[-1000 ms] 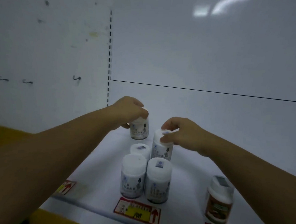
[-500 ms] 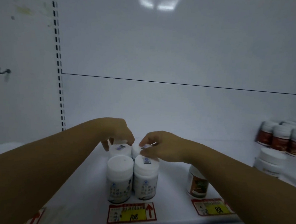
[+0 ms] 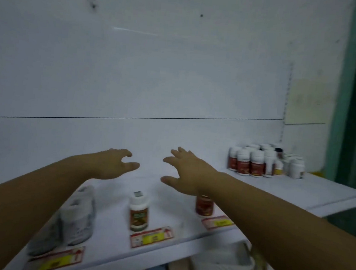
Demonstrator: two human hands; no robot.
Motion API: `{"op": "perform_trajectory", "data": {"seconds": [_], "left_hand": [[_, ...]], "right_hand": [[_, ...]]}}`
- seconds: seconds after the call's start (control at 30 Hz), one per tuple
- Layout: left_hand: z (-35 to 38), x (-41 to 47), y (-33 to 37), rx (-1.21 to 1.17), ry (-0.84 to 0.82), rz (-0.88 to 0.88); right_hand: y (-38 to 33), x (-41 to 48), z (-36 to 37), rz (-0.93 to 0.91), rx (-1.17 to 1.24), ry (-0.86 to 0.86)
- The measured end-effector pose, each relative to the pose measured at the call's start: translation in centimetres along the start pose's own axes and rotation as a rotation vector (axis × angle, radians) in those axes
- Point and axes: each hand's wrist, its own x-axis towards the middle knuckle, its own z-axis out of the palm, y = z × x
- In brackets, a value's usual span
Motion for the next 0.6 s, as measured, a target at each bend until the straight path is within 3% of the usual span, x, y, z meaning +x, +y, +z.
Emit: {"op": "perform_trajectory", "data": {"seconds": [0.27,0.6], "left_hand": [[4.8,0.2,18.3,0.076,0.076,0.317],[12.3,6.3,35.9,0.000,-0.003,0.599]], "right_hand": [[12.9,-13.0,-2.6,0.226,-0.050,-0.074],[25.8,-21.9,-1.5,0.470,-0.001,-0.123]]}}
